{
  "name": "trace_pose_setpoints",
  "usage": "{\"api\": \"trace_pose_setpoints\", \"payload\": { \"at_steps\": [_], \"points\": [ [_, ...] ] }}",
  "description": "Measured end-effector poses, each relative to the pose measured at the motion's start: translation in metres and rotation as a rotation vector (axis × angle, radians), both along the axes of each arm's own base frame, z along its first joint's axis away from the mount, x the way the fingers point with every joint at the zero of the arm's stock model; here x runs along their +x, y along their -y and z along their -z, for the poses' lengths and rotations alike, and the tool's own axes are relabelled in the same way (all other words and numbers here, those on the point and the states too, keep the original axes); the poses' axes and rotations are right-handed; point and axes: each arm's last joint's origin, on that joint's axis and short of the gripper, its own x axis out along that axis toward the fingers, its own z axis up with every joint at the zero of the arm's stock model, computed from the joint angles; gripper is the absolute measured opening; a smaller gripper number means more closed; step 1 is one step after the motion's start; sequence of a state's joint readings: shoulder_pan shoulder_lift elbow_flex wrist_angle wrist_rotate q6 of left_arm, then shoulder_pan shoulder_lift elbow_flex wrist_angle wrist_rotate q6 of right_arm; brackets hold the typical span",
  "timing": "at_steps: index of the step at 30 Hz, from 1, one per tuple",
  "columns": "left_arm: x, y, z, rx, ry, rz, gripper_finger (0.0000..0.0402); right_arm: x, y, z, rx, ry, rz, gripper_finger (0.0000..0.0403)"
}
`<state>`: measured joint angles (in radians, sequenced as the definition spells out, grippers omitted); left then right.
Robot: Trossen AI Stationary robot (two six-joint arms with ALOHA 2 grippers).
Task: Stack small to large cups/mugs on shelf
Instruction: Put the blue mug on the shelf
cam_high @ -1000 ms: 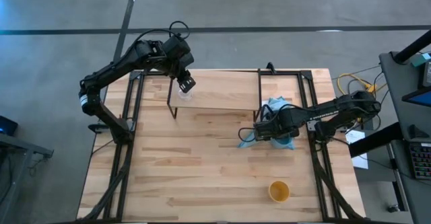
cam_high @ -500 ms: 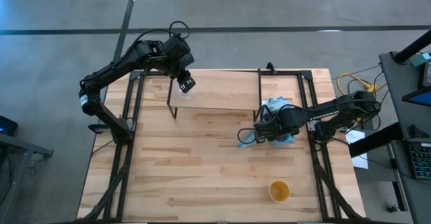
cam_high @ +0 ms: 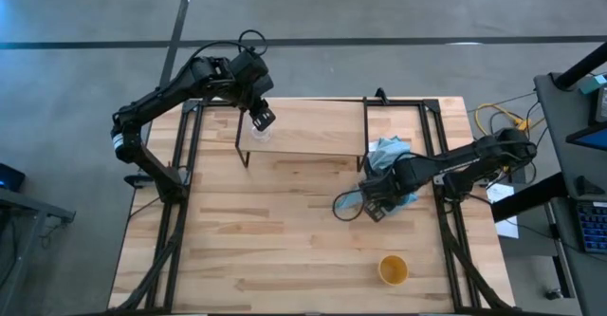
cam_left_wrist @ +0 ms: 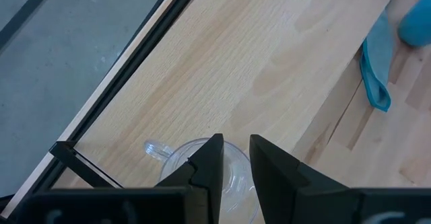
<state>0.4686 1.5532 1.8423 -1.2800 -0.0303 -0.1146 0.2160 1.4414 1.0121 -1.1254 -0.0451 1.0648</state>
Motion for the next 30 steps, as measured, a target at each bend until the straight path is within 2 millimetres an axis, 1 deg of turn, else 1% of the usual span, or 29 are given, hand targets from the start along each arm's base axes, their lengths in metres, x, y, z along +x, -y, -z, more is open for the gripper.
{"api": "trace_pose_setpoints", "payload": {
  "at_steps": [10, 14, 17, 23, 30],
  "points": [
    [0.0, 0.0, 0.0, -0.002, 0.001, -0.003, 0.0059, -0.006, -0.019, -0.005, -0.003, -0.01, -0.139, 0.0018],
    [0.0, 0.0, 0.0, -0.003, 0.002, -0.004, 0.0059, -0.004, -0.027, -0.016, 0.003, 0.019, -0.167, 0.0018],
    [0.0, 0.0, 0.0, -0.004, 0.002, -0.007, 0.0059, 0.001, -0.034, -0.032, 0.014, 0.066, -0.193, 0.0018],
    [0.0, 0.0, 0.0, -0.005, 0.002, -0.008, 0.0059, 0.004, -0.047, -0.077, 0.03, 0.163, -0.283, 0.0018],
    [0.0, 0.0, 0.001, -0.006, 0.001, -0.009, 0.0059, 0.01, -0.052, -0.13, 0.05, 0.36, -0.368, 0.0018]
  ]
}}
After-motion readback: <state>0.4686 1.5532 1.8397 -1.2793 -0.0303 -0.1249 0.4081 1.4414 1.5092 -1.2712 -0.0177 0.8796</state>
